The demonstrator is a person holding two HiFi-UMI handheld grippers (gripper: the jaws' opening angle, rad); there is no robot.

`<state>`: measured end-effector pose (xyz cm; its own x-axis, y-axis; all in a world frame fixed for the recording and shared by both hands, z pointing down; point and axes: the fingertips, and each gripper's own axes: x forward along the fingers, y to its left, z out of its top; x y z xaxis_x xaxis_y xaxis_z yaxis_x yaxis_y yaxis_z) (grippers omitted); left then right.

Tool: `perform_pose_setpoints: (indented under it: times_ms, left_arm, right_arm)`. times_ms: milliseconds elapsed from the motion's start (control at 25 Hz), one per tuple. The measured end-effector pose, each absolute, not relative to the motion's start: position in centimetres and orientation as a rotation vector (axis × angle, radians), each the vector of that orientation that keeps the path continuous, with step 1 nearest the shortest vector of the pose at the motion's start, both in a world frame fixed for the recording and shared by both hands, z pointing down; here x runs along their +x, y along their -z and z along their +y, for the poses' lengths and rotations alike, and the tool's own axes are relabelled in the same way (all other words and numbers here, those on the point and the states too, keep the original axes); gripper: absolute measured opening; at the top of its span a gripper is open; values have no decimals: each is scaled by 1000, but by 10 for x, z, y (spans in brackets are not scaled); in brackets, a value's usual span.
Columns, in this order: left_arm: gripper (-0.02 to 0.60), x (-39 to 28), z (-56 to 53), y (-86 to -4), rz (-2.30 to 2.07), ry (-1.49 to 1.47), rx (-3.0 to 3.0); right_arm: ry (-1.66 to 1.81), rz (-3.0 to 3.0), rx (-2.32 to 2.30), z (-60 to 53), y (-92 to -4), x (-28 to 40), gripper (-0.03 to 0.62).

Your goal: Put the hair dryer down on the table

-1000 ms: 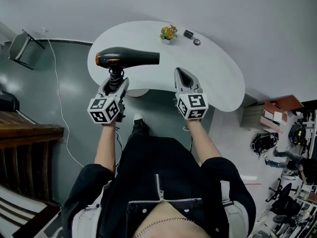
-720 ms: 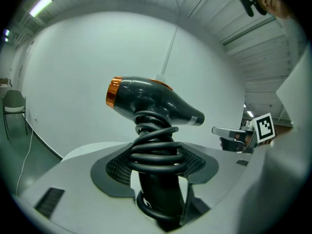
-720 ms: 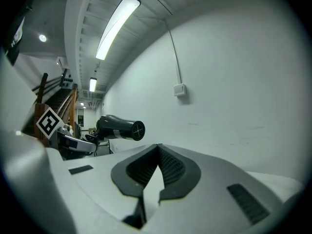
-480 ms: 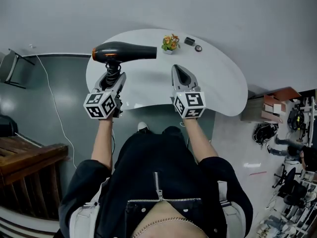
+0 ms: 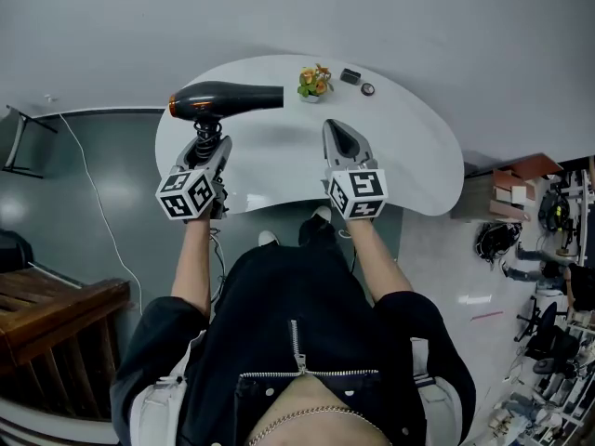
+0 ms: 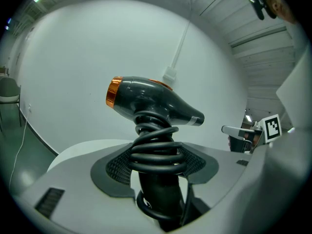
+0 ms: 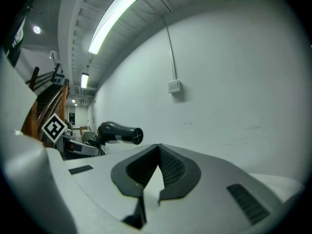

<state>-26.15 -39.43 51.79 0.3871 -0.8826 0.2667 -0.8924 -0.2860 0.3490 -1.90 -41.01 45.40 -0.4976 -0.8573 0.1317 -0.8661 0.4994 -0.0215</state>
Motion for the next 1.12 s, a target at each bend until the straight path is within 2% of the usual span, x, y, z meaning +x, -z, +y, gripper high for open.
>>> perform_pose_setpoints:
  times_ms: [680,1120]
  left_arm:
    - [284,-340,-409,-689,-1556,-215,1778]
    - [284,-350,-412,-739,-1553,-307,1621]
  right_arm:
    - [-169,-2596,1517,-428,-470,-21,6]
    - [-171,-2574,1537,-426,-470,-7,6]
